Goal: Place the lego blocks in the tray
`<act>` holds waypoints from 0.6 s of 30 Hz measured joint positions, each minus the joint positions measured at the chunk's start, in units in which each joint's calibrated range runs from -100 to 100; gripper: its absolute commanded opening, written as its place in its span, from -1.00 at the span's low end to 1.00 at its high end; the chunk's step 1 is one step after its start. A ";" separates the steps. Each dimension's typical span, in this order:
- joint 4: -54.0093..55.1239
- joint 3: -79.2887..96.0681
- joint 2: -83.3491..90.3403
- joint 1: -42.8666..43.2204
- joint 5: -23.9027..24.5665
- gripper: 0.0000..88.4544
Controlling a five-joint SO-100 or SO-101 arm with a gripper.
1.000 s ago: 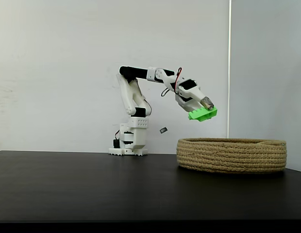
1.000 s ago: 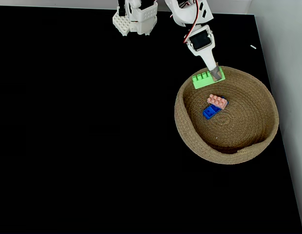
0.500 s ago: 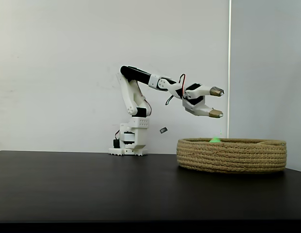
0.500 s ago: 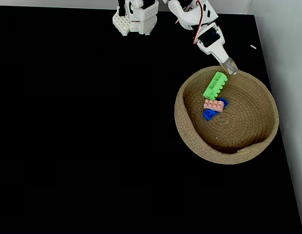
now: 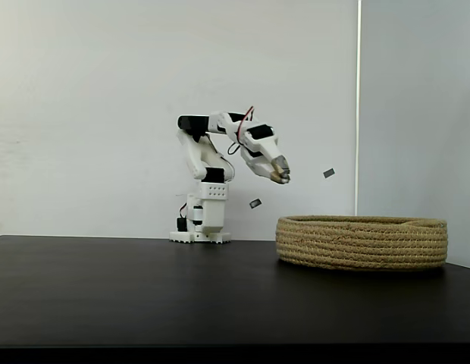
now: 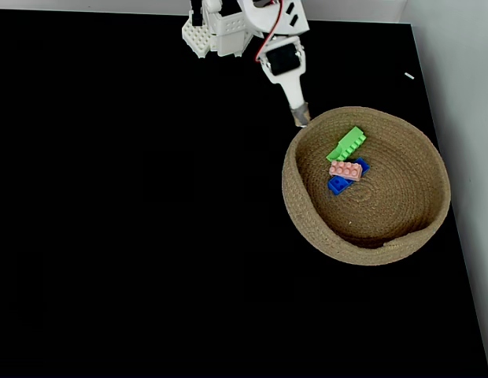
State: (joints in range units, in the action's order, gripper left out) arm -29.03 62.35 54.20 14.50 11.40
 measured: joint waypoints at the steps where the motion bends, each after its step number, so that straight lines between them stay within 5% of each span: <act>1: -2.27 0.53 2.80 -1.79 -1.03 -1.00; 9: -15.43 8.04 20.95 -10.83 -7.91 -1.00; 18: -27.53 20.24 32.40 -14.25 -9.47 -1.00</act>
State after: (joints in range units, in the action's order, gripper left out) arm -56.56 82.59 86.60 0.24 1.93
